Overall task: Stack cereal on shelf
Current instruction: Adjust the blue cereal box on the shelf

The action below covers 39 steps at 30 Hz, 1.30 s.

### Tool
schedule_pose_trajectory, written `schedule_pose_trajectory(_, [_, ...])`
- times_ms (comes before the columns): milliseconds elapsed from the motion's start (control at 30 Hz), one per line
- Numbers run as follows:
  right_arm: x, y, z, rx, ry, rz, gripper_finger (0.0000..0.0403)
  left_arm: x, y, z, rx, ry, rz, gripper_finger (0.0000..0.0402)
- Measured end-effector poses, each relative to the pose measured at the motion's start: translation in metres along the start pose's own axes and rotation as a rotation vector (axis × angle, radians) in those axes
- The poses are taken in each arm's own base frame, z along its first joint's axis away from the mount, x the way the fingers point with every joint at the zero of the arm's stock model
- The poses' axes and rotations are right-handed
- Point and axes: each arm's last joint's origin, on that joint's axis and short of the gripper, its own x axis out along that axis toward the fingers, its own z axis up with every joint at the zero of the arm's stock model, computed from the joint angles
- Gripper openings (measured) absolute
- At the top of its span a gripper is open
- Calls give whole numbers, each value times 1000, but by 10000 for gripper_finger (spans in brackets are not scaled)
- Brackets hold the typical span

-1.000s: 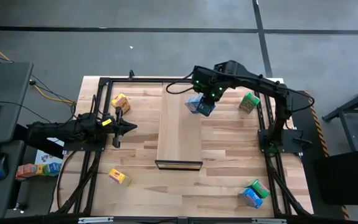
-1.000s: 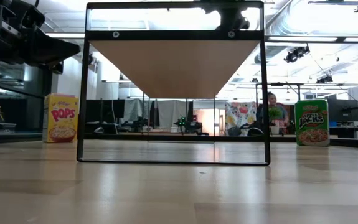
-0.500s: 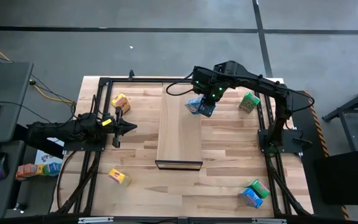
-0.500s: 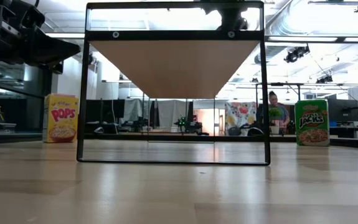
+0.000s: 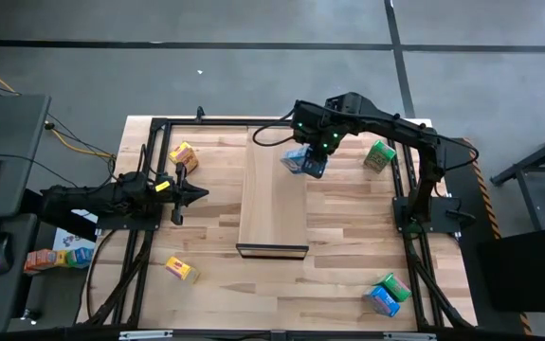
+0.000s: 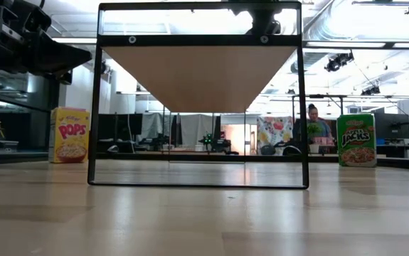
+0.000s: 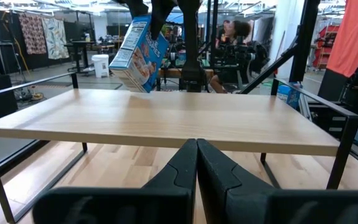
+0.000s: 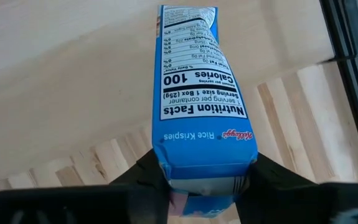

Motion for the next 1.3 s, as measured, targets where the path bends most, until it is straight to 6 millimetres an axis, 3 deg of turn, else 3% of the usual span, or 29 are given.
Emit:
schedule_pose_trajectory(667, [-2, 2, 18, -71, -190, 3, 197, 0, 0, 0, 0, 0, 0, 3])
schedule_pose_trajectory(1133, [-8, 4, 38, -240, -409, -21, 202, 0, 0, 0, 0, 0, 0, 3])
schedule_pose_trajectory(1300, [-24, 1, 28, -313, -414, -103, 201, 0, 0, 0, 0, 0, 0, 3])
